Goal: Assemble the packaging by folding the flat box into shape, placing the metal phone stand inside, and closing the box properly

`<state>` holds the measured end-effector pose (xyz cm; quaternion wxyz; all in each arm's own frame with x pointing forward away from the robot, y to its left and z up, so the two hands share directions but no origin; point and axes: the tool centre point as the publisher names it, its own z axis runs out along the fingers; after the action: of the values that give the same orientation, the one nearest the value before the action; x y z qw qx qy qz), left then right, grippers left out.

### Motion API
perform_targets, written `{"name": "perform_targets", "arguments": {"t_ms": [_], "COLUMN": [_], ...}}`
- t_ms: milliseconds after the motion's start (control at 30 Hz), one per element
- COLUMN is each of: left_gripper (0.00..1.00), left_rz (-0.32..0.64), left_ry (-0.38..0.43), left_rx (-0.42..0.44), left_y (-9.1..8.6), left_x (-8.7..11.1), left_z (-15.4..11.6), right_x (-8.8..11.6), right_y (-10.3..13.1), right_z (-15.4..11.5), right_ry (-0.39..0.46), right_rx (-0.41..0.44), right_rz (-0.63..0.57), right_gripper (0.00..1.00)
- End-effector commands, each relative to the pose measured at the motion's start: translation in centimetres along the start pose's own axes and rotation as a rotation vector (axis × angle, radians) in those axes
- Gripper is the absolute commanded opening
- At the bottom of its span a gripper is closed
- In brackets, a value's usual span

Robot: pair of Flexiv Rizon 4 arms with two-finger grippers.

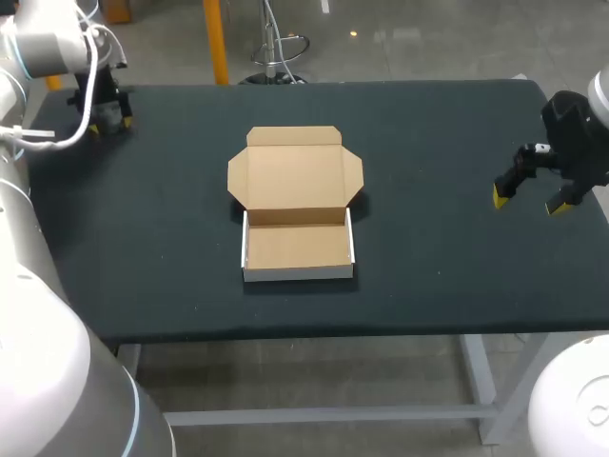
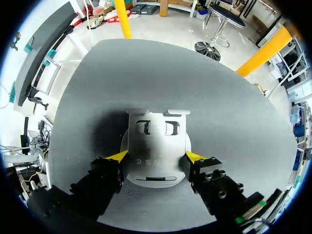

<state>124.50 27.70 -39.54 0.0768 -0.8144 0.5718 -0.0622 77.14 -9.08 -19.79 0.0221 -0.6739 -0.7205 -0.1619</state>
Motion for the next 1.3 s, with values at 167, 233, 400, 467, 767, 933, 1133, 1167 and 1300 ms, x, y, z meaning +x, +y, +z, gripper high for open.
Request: {"name": "perform_targets", "arguments": {"t_ms": [167,233,400,467,767,933,1133,1167,1300], "left_gripper": [0.00,0.00,0.00,0.00,0.00,0.00,0.00,0.00,0.00], "left_rz": [0.007,0.009,0.013,0.015,0.050,0.071,0.106,0.116,0.144], "left_ry": [0.016,0.019,0.032,0.035,0.048,0.063,0.075,0.077,0.083], "left_rx": [-0.152,-0.149,-0.137,-0.133,-0.105,-0.094,-0.083,-0.085,-0.084], "left_y": [0.4,0.9,2.5,3.1,6.2,7.7,9.7,10.0,11.3], "left_x": [-0.4,-0.4,-0.4,-0.4,-0.2,0.1,0.6,0.7,1.1], "left_z": [-1.5,-2.0,-3.5,-4.2,-7.2,-8.8,-10.3,-10.5,-11.2], "right_x": [0.0,0.0,0.0,0.2,1.5,1.9,1.9,1.9,2.1], "right_y": [0.0,0.0,0.0,0.1,1.0,1.1,1.2,1.2,1.3], "right_z": [-0.2,-0.2,-0.2,-0.2,-0.4,-0.1,0.6,0.8,1.2], "right_ry": [0.000,0.000,0.000,-0.004,0.034,0.071,0.129,0.128,0.155], "right_rx": [0.005,0.005,0.005,-0.006,-0.144,-0.196,-0.253,-0.260,-0.266], "right_rz": [-0.001,-0.001,-0.001,-0.032,-0.284,-0.426,-0.557,-0.577,-0.651], "right_gripper": [1.00,1.00,1.00,1.00,1.00,1.00,1.00,1.00,1.00]}}
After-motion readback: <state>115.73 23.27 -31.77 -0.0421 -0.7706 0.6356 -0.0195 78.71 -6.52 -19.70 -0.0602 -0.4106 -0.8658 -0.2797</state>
